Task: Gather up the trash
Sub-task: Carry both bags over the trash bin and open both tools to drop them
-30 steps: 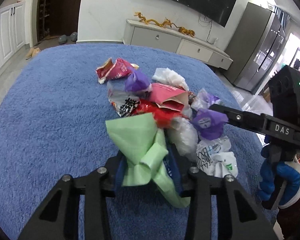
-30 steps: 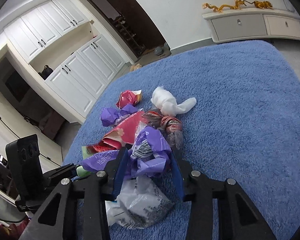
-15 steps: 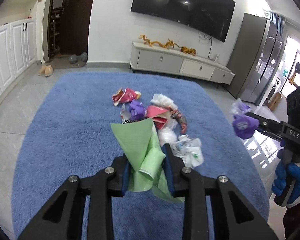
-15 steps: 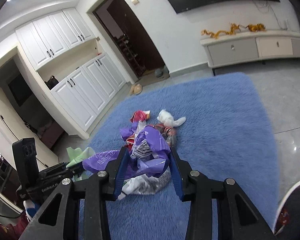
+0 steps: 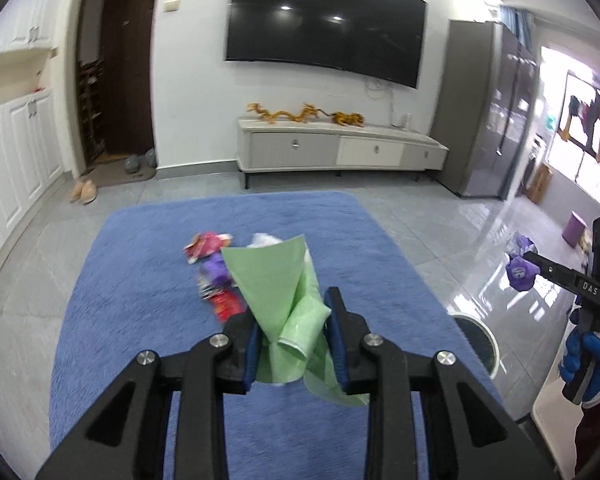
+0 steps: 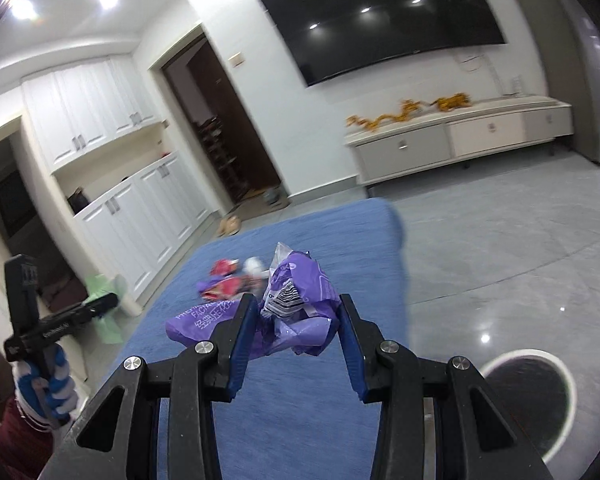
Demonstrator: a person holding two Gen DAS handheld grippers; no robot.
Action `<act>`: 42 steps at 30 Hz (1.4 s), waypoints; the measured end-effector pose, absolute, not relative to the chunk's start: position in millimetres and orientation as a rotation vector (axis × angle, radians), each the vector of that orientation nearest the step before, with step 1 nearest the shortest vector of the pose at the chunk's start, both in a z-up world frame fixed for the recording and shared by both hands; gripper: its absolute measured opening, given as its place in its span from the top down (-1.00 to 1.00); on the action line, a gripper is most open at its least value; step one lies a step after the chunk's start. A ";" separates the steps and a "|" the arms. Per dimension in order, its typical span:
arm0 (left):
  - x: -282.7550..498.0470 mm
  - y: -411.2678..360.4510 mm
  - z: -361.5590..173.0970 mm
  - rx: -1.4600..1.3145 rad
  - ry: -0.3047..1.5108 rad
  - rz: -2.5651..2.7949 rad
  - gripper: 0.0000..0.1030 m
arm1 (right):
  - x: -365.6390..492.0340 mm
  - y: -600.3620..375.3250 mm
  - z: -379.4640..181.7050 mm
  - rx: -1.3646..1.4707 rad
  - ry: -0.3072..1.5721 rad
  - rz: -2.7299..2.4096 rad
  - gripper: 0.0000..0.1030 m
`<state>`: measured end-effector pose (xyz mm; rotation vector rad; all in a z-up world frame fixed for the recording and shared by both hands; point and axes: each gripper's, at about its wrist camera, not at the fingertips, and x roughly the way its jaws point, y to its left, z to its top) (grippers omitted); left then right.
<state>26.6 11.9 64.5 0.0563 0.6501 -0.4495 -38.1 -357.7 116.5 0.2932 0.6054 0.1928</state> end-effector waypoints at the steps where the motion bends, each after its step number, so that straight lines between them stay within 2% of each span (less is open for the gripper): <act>1: 27.1 -2.2 65.8 0.075 0.654 -0.467 0.46 | -43.1 -368.4 115.8 0.303 0.598 0.173 0.26; 11: 39.2 -159.1 46.2 0.217 0.728 -0.678 0.46 | -91.1 -485.1 79.0 0.400 0.597 -0.127 0.26; 21: 48.4 -313.2 -29.2 0.314 0.895 -0.868 0.45 | -87.2 -532.7 -3.9 0.328 0.794 -0.349 0.26; 30: 63.2 -391.0 -100.6 0.359 1.067 -0.922 0.41 | -67.3 -549.9 -62.0 0.291 0.904 -0.400 0.22; 36: 63.5 -418.7 -113.9 0.349 1.104 -0.959 0.16 | -61.0 -553.9 -73.9 0.290 0.925 -0.416 0.19; 38: 65.3 -423.4 -118.9 0.342 1.124 -0.965 0.13 | -63.8 -552.7 -74.2 0.287 0.928 -0.428 0.12; 40: 66.0 -428.6 -122.8 0.334 1.139 -0.972 0.08 | -65.3 -552.1 -73.4 0.281 0.928 -0.436 -0.04; 42: 65.1 -433.5 -125.5 0.331 1.143 -0.971 -0.05 | -66.3 -551.8 -71.2 0.272 0.927 -0.442 -0.11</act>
